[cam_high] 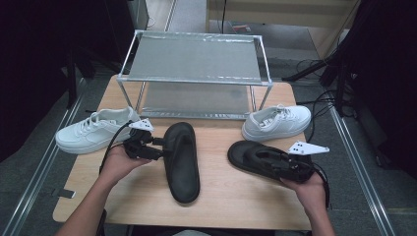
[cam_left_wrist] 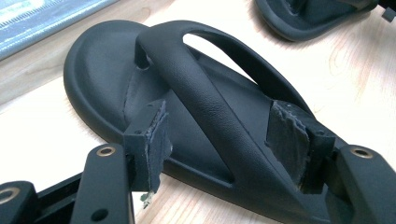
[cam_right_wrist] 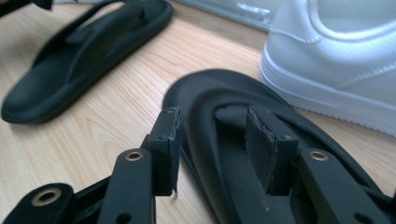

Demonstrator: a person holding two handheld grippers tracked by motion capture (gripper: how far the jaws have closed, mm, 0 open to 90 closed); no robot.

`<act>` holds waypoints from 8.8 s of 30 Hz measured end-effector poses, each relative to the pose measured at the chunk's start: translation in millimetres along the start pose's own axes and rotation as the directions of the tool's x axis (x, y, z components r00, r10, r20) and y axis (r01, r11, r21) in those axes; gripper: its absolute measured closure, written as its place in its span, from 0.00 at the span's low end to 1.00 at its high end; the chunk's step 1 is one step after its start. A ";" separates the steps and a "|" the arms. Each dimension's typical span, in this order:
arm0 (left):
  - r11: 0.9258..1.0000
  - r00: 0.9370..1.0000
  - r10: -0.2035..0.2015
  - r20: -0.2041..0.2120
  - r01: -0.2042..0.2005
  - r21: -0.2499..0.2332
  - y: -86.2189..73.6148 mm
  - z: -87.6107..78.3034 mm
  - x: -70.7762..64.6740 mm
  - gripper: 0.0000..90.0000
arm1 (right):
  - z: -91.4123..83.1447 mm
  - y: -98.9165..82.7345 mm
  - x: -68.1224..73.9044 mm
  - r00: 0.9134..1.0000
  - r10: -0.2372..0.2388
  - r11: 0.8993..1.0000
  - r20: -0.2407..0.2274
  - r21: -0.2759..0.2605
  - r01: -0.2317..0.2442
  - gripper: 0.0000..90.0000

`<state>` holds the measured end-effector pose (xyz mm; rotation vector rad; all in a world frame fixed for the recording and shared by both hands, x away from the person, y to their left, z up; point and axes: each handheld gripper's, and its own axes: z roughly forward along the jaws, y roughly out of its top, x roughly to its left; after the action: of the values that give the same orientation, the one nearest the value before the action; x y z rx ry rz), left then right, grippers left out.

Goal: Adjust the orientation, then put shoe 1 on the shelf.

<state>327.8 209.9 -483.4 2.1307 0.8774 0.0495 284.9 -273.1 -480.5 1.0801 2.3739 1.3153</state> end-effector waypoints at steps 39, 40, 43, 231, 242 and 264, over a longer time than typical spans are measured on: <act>1.000 1.000 0.007 -0.017 -0.008 -0.024 0.4 -1.5 2.9 0.43 | 29.9 5.9 -0.7 0.995 -0.001 0.997 -0.103 0.081 0.009 0.88; 1.000 1.000 0.007 -0.018 -0.008 -0.024 0.4 -1.7 2.6 0.43 | 30.3 7.7 1.2 0.994 0.005 0.997 -0.105 0.075 0.003 0.88; 1.000 1.000 0.009 -0.015 -0.010 -0.028 0.4 -2.5 2.5 0.43 | 31.9 14.1 8.5 0.994 0.004 0.998 -0.105 0.055 0.002 0.89; 1.000 0.998 -0.002 0.065 0.000 0.030 -9.6 16.3 -21.4 0.59 | 109.9 48.1 67.4 0.994 0.048 0.999 -0.102 0.008 -0.047 0.51; 1.000 0.999 -0.004 0.055 0.002 0.023 -10.8 10.2 -17.1 0.51 | 116.8 43.0 76.7 0.995 0.041 0.999 -0.087 0.016 -0.040 0.45; 1.000 1.000 -0.013 0.023 0.013 0.013 -13.9 0.6 -8.2 0.48 | 144.2 38.9 85.0 0.998 0.036 0.998 -0.046 0.053 -0.033 0.49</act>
<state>313.8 210.5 -491.4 2.1331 0.8800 0.0129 317.3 -108.9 -519.4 1.1213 2.4474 1.3104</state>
